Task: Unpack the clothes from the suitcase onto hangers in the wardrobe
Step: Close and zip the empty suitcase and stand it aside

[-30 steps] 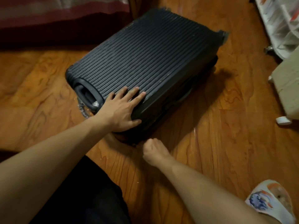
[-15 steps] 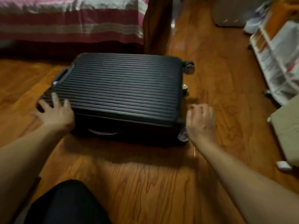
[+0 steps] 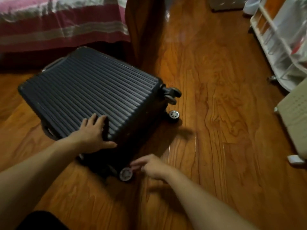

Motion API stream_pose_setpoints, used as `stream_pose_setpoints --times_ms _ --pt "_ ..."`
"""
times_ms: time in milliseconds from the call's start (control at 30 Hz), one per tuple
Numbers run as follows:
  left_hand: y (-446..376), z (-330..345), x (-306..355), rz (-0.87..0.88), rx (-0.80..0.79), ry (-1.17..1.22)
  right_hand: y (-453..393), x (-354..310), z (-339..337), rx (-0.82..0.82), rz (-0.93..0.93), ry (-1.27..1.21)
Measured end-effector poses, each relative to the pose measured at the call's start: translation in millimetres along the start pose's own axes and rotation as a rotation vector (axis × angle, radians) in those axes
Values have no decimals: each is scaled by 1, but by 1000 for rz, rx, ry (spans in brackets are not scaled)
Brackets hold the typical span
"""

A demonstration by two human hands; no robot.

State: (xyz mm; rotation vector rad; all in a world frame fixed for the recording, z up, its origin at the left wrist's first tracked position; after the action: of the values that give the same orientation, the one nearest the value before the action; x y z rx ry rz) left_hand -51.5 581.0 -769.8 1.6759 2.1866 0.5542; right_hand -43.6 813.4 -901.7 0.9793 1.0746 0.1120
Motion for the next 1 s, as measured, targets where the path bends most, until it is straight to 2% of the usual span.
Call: stream_pose_setpoints --times_ms 33,100,167,267,333,400,500,600,667,733,867,1000 --pt "5 -2 -17 -15 -37 -25 2 3 -19 73 7 -109" --pt "21 -3 -50 -60 -88 -169 0 12 -64 283 70 -172" --pt "43 2 -75 -143 -36 -326 1 17 -105 463 82 -136" --pt "62 5 -109 -362 96 -460 -7 2 -123 494 6 -49" --pt "58 7 -122 -497 116 -227 -24 -12 -115 474 -54 54" --pt "44 4 -115 -423 224 95 -49 -22 -97 416 -148 162" --pt "42 9 -89 -283 319 294 -78 -34 -65 295 -190 292" --pt "51 27 -88 -265 208 389 -97 -49 -35 157 -174 314" --pt "49 29 -92 -240 136 438 -103 -54 -15 94 -184 431" --pt "44 30 -99 -215 116 431 -103 -56 2 141 -214 527" --pt "41 43 -118 -203 126 425 -98 -59 3 361 -351 766" --pt "55 36 -110 -174 87 620 -84 -63 -1 377 -470 902"
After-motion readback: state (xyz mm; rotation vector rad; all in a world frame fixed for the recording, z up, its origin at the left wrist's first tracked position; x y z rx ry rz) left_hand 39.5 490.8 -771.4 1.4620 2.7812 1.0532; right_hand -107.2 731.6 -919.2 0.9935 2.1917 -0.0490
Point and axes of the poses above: each hand's wrist, its own y-axis away from the middle knuckle, its own z-axis out of the palm, x = y × z, the point moved 4 cm from there along -y, towards the middle knuckle, and after that the axes turned 9 degrees about z, right-handed, at the moved point
